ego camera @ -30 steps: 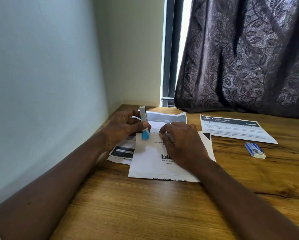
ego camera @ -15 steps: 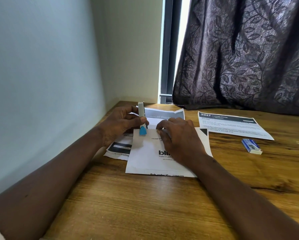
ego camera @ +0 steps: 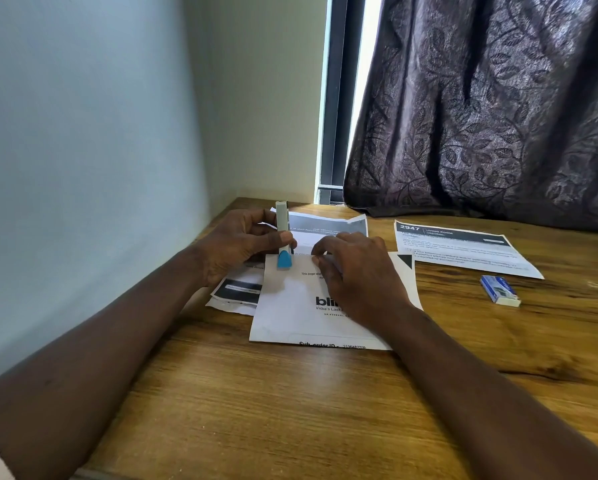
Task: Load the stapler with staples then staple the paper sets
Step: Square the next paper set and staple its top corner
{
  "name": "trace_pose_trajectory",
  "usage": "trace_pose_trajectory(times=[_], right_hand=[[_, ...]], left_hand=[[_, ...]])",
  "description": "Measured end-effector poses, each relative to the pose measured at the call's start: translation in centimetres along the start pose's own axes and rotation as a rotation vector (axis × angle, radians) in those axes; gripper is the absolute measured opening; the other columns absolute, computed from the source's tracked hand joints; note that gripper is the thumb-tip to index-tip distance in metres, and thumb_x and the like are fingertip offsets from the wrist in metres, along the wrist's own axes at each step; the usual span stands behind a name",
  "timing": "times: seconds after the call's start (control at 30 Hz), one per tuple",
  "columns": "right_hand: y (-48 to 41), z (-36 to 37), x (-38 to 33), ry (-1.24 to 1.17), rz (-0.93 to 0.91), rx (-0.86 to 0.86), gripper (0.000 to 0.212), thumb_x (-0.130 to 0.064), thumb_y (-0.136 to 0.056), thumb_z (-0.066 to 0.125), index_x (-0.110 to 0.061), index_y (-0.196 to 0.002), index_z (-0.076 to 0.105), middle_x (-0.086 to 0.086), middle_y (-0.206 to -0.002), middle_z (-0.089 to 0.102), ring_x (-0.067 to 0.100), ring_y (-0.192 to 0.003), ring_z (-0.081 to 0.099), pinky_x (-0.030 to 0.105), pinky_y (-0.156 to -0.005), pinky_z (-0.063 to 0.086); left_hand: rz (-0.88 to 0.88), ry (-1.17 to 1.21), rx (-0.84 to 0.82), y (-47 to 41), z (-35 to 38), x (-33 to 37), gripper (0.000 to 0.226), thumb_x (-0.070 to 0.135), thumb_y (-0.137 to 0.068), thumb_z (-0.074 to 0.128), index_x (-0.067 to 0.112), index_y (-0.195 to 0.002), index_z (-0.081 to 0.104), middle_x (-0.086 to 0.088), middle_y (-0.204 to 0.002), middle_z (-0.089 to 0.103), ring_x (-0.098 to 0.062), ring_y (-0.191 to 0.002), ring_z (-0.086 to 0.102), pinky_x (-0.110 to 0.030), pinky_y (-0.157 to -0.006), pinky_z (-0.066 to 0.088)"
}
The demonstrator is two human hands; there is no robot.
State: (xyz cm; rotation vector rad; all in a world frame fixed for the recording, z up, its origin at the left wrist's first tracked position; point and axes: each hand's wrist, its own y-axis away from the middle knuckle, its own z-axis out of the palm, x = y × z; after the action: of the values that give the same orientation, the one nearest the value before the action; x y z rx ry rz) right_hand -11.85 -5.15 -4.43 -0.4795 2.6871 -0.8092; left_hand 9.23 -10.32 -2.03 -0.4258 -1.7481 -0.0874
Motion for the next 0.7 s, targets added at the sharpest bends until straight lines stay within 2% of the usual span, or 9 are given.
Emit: trace_pose_trajectory(times=[0.13,0.23,0.4,0.47,0.57,0.7], right_hand=[[0.0,0.0,-0.1,-0.003,-0.002,0.010,0.018,-0.032,-0.101,0.052,-0.029,-0.109,0.067,-0.005,-0.108,0.070,0.017,-0.106,0.058,0.038,-0.097,0.035],[0.0,-0.1,0.0,0.000,0.001,0.010,0.018,-0.033,-0.101,0.051,-0.029,-0.110,0.067,-0.005,-0.109,0.070,0.017,-0.107,0.057,0.039,-0.098,0.035],[0.0,-0.2,0.0,-0.015,0.006,-0.001,0.018,-0.032,-0.101,0.052,-0.028,-0.110,0.068,-0.004,-0.110,0.070,0.018,-0.108,0.057,0.039,-0.099,0.034],[0.0,-0.1,0.0,-0.009,0.005,-0.007,0.018,-0.033,-0.101,0.053,-0.029,-0.110,0.068,-0.004,-0.110,0.070,0.017,-0.107,0.057,0.039,-0.099,0.034],[0.0,-0.1,0.0,-0.003,-0.001,-0.019,0.019,-0.033,-0.101,0.053,-0.029,-0.110,0.069,-0.005,-0.107,0.070,0.017,-0.106,0.057,0.038,-0.098,0.034],[0.0,-0.2,0.0,-0.012,0.005,-0.030,0.020,-0.033,-0.101,0.054,-0.028,-0.112,0.070,-0.004,-0.109,0.071,0.018,-0.108,0.058,0.041,-0.101,0.036]], left_hand=[[0.001,-0.008,-0.001,0.1,0.1,0.1,0.022,0.019,-0.088,0.069,0.021,-0.109,0.065,0.006,-0.091,0.081,-0.005,-0.091,0.076,-0.017,-0.074,0.060],[0.011,-0.053,-0.001,0.2,0.2,0.1,0.023,0.019,-0.090,0.069,0.022,-0.113,0.065,0.007,-0.095,0.081,-0.005,-0.094,0.076,-0.021,-0.077,0.061],[0.028,-0.083,0.001,0.2,0.5,0.1,0.024,0.015,-0.092,0.067,0.014,-0.116,0.065,0.001,-0.102,0.077,-0.003,-0.091,0.075,-0.017,-0.068,0.058],[0.036,-0.092,0.002,0.1,0.6,-0.1,0.024,0.012,-0.092,0.066,0.013,-0.116,0.065,-0.003,-0.104,0.076,-0.009,-0.094,0.075,-0.020,-0.072,0.060],[0.052,-0.110,0.006,0.2,1.0,-0.4,0.035,0.006,-0.094,0.065,0.005,-0.128,0.061,-0.012,-0.112,0.072,-0.018,-0.102,0.072,-0.024,-0.082,0.062],[0.063,-0.088,0.019,0.1,1.2,-0.7,0.027,0.005,-0.094,0.065,0.007,-0.120,0.064,-0.009,-0.108,0.073,-0.016,-0.098,0.073,-0.024,-0.082,0.062]])
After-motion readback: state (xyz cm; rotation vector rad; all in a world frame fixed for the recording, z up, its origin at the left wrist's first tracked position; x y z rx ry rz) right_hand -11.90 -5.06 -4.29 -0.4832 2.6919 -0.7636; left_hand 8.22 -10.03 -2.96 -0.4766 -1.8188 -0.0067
